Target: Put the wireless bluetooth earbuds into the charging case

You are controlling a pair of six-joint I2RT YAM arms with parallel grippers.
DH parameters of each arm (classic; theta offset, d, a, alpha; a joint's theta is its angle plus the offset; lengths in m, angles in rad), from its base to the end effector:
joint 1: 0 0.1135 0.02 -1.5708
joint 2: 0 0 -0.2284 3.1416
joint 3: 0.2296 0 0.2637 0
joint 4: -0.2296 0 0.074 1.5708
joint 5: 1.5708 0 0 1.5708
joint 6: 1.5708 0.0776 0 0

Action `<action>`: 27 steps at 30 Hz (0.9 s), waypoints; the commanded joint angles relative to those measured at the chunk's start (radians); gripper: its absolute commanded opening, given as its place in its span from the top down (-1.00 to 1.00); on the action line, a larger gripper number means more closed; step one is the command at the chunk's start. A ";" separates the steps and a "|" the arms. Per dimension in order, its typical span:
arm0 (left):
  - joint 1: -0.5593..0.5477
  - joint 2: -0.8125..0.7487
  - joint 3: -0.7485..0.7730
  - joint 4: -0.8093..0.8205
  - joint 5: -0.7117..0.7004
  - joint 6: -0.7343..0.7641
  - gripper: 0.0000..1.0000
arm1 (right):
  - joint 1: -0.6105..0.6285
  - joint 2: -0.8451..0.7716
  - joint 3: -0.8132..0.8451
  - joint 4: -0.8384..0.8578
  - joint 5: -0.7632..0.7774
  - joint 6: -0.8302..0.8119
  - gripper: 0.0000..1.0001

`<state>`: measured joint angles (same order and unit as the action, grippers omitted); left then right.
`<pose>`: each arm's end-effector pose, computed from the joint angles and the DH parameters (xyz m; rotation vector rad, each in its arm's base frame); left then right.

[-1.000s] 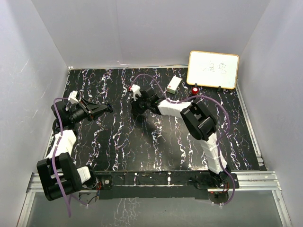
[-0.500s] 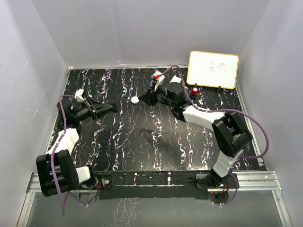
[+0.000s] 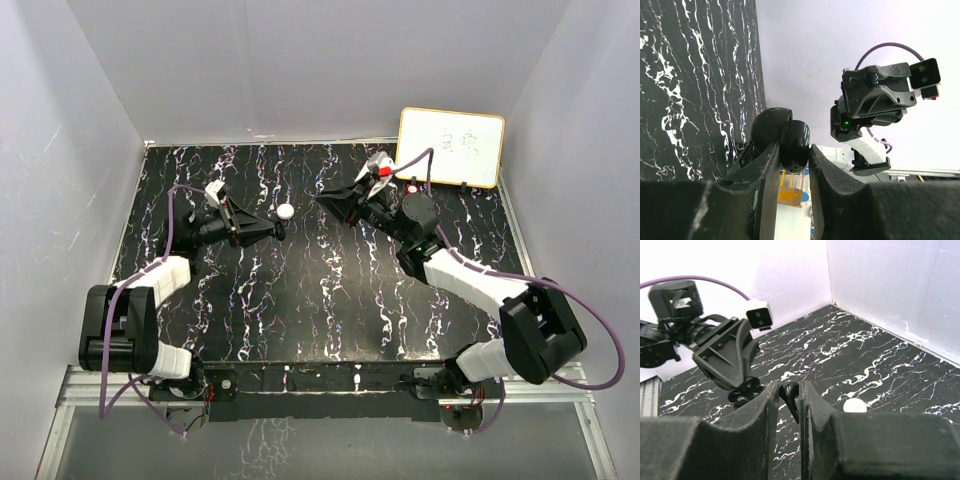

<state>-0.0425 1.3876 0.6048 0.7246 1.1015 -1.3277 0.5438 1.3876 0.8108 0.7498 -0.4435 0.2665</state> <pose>0.3084 -0.0824 0.1932 -0.2332 1.9760 -1.8464 0.2979 0.2190 0.2732 -0.5804 1.3699 0.9717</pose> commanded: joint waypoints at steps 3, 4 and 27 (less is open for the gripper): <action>-0.094 0.065 0.070 0.156 -0.022 -0.057 1.00 | -0.016 -0.078 -0.086 0.188 0.008 0.088 0.97; -0.105 0.073 0.075 0.163 -0.025 -0.053 1.00 | -0.021 -0.086 -0.099 0.203 0.011 0.106 0.98; -0.245 0.160 0.131 0.211 -0.111 -0.058 1.00 | -0.033 0.002 -0.183 0.472 -0.033 0.352 1.00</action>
<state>-0.2722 1.5509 0.6956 0.9028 1.0096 -1.3834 0.5148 1.3815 0.6373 1.1263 -0.4599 0.5884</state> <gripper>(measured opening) 0.248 0.181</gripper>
